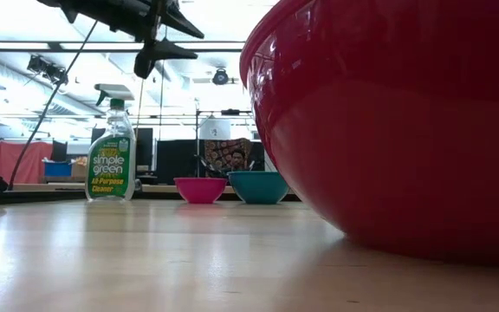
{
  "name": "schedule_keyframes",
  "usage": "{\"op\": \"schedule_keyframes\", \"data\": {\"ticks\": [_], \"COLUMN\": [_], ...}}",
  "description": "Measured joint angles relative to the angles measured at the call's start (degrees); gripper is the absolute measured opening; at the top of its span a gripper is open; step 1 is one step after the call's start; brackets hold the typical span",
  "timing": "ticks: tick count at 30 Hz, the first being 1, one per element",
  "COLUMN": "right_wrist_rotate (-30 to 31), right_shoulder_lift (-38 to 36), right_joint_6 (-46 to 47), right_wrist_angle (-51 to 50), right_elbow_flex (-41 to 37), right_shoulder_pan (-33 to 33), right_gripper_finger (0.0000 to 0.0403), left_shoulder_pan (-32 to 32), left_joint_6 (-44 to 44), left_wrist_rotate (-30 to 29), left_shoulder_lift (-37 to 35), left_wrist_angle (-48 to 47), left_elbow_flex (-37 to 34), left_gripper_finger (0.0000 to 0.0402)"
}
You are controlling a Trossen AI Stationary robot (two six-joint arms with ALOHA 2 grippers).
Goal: Nest bowls inside each other by size order
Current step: Stack the green bowl into the orange bowl
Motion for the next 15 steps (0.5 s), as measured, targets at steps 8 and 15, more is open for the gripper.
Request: {"op": "schedule_keyframes", "data": {"ticks": [8,15], "right_wrist_rotate": [1.53,1.25], "right_shoulder_lift": [0.00,0.02], "right_joint_6": [5.52,8.22], "right_wrist_angle": [8.26,9.01], "right_elbow_flex": [0.02,0.02], "right_shoulder_pan": [9.86,17.59], "right_gripper_finger": [0.0020,0.0020], "left_shoulder_pan": [0.00,-0.09], "left_joint_6": [2.32,2.14], "left_wrist_rotate": [-0.11,1.69], "left_shoulder_lift": [0.07,-0.37], "left_wrist_angle": [-1.20,-3.35], "left_elbow_flex": [0.00,0.00], "left_gripper_finger": [0.0192,0.0192]}}
